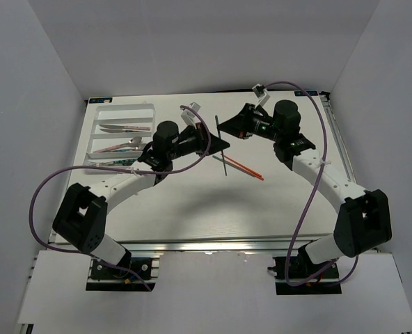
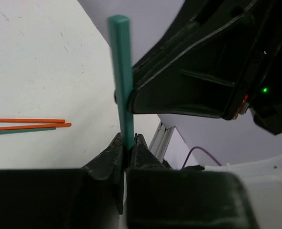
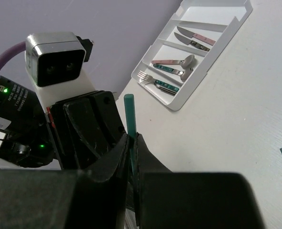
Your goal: Sort the eating utensils into containers
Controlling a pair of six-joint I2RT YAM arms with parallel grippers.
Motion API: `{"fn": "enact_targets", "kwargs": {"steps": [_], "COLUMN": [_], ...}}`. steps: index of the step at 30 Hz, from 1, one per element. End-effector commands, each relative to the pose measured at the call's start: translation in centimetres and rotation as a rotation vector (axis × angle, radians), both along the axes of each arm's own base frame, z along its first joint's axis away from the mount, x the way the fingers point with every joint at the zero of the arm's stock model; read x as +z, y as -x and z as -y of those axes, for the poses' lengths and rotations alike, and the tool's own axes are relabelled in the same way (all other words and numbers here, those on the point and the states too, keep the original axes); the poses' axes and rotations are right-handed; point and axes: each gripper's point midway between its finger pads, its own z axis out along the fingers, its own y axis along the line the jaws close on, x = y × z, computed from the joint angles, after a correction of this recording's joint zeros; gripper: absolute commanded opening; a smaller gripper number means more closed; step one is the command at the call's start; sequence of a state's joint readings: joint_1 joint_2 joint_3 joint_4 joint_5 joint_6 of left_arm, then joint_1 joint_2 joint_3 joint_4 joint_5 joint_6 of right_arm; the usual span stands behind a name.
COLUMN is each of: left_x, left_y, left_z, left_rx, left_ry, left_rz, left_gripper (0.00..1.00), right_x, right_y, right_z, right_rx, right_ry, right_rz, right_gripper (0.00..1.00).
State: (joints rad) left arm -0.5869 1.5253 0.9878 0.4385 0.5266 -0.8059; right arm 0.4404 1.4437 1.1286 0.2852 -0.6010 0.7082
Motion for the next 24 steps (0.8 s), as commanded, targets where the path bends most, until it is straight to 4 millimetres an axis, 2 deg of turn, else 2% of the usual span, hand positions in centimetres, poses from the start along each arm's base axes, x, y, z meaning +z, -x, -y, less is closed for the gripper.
{"fn": "enact_targets", "kwargs": {"steps": [1,2,3,4,5,6,7,8,9,10,11,12,13,14,15,16,17,18,19,20,21,22,23,24], "left_x": [2.4,2.3,2.0,1.7,1.2,1.8,-0.5,-1.3,-1.7,-2.4,-4.3,-5.0,-4.7,-7.0,-8.3,-6.8,-7.4,-10.0,-7.9,-8.0,-10.6,-10.7,-8.7,-11.0], "left_y": [-1.5,-2.0,-3.0,-3.6,-4.5,-6.8,-8.1,-9.6,-12.5,-14.0,-15.6,-17.9,-19.4,-21.5,-22.3,-24.2,-25.3,-26.4,-28.3,-29.1,-29.8,-30.4,-31.7,-32.3], "left_z": [-0.2,-0.3,-0.7,-1.0,-1.5,-3.0,-4.3,-6.0,-10.0,-12.5,-15.0,-20.2,-22.5,-26.7,-28.7,-30.5,-33.2,-35.4,-37.2,-38.6,-39.5,-40.3,-41.4,-42.3], "left_rx": [0.056,0.08,0.129,0.158,0.2,0.304,0.367,0.443,0.573,0.653,0.72,0.849,0.903,1.008,1.065,1.136,1.199,1.257,1.328,1.369,1.403,1.433,1.464,1.488], "left_ry": [-0.007,-0.02,-0.052,-0.075,-0.104,-0.121,-0.185,-0.208,-0.187,-0.189,-0.181,-0.106,-0.058,-0.01,-0.003,0.033,0.059,0.071,0.105,0.13,0.107,0.113,0.147,0.15], "left_rz": [0.056,0.049,0.041,0.032,0.013,0.014,-0.068,-0.113,-0.184,-0.259,-0.337,-0.439,-0.47,-0.562,-0.616,-0.609,-0.638,-0.709,-0.659,-0.673,-0.724,-0.73,-0.691,-0.739], "left_gripper": [0.0,0.0,0.0,0.0,0.0,0.0,0.0,0.0,0.0,0.0,0.0,0.0,0.0,0.0,0.0,0.0,0.0,0.0,0.0,0.0,0.0,0.0,0.0,0.0], "right_x": [2.8,2.9,2.9,2.7,2.6,1.4,1.1,0.5,-1.2,-1.3,-1.7,-1.7,-2.2,-2.9,-3.1,-3.7,-4.0,-4.2,-4.9,-5.2,-5.5,-5.8,-6.2,-6.5], "right_y": [1.1,1.2,0.9,0.2,-0.4,-1.9,-2.7,-3.3,-4.3,-4.3,-4.5,-4.1,-4.1,-3.8,-3.6,-3.2,-3.0,-2.8,-2.5,-2.3,-2.2,-1.9,-1.8,-1.6], "right_z": [-1.0,-0.9,-0.3,0.4,1.4,3.7,5.5,7.0,9.5,11.0,12.2,12.6,12.9,13.1,13.2,13.2,13.3,13.3,13.4,13.4,13.4,13.3,13.3,13.1], "right_rx": [0.07,0.073,0.055,0.018,-0.014,-0.087,-0.159,-0.215,-0.294,-0.353,-0.387,-0.4,-0.404,-0.403,-0.403,-0.394,-0.392,-0.389,-0.389,-0.385,-0.382,-0.368,-0.36,-0.346], "right_ry": [-0.069,-0.074,-0.085,-0.092,-0.1,-0.1,-0.097,-0.089,-0.065,-0.052,-0.037,-0.022,0.017,0.044,0.058,0.076,0.081,0.086,0.097,0.1,0.102,0.103,0.11,0.112], "right_rz": [0.077,0.088,0.096,0.083,0.072,0.026,0.005,-0.015,-0.044,-0.046,-0.045,-0.033,-0.012,-0.034,-0.03,-0.031,-0.034,-0.029,-0.037,-0.043,-0.046,-0.05,-0.054,-0.06], "right_gripper": [0.0,0.0,0.17,0.68,0.89,0.89,0.89,0.89,0.89,0.89,0.89,0.89,0.89,0.89,0.89,0.89,0.89,0.89,0.89,0.89,0.89,0.89,0.89,0.89]}}
